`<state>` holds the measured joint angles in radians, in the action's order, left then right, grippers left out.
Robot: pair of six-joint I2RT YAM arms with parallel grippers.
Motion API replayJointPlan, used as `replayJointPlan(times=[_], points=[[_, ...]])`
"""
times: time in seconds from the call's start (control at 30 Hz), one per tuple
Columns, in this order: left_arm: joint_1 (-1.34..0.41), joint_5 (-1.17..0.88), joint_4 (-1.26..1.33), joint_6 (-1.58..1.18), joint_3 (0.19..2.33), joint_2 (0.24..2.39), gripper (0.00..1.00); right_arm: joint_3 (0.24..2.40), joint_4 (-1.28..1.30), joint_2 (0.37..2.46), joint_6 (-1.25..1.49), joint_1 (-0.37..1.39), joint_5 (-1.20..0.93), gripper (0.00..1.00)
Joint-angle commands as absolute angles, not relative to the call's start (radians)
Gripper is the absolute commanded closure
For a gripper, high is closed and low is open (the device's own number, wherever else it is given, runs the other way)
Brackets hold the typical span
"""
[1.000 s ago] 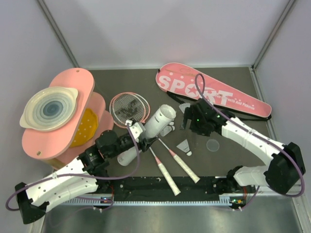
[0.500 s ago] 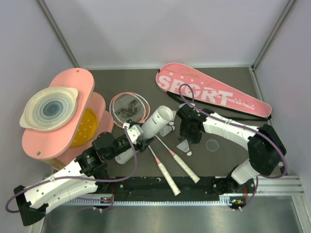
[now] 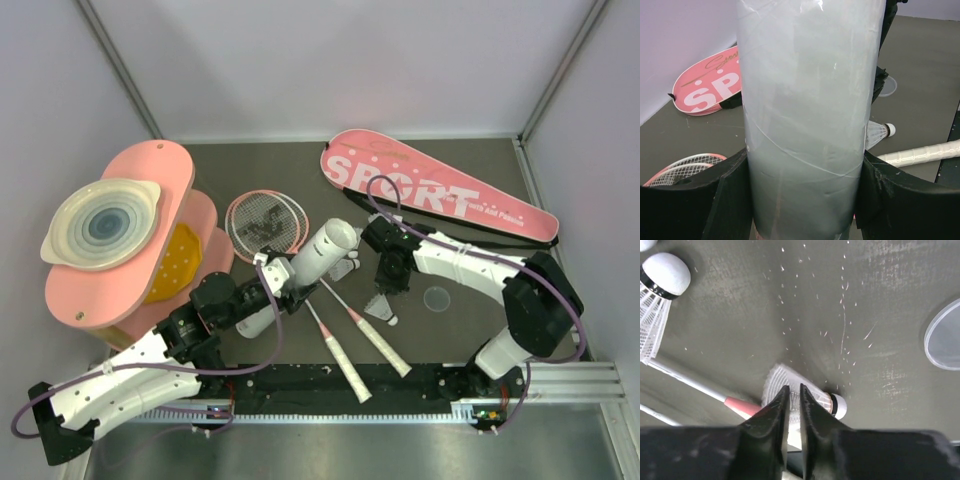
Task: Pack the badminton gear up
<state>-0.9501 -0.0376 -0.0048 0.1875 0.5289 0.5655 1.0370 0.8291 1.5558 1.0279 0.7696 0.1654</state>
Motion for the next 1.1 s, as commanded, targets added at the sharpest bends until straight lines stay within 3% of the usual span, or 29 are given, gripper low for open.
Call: replayJointPlan(times=[0.0,0.13,0.27,0.4,0.7,0.9,1.07], points=[[-0.948,-0.049,0.057,0.207,0.529,0.569,0.86,1.071,0.819,1.491,1.042,0.772,0.209,0.97],[-0.948,-0.043,0.055,0.212,0.531,0.581,0.86,1.046,0.755,1.359,1.004,0.752,0.255,1.00],[-0.948,-0.034,0.061,0.203,0.526,0.592,0.86,0.997,0.631,1.095,0.902,0.689,0.203,1.00],[-0.946,-0.061,0.069,0.187,0.528,0.607,0.86,1.002,0.536,0.922,0.836,0.516,-0.114,1.00],[-0.946,-0.081,0.072,0.213,0.523,0.634,0.86,1.307,0.523,0.931,0.790,0.468,-0.409,1.00],[-0.946,-0.091,0.075,0.218,0.522,0.635,0.86,1.345,0.485,0.930,0.830,0.468,-0.475,1.00],[-0.946,-0.104,0.084,0.212,0.517,0.629,0.86,1.258,0.376,0.911,0.916,0.471,-0.551,1.00]])
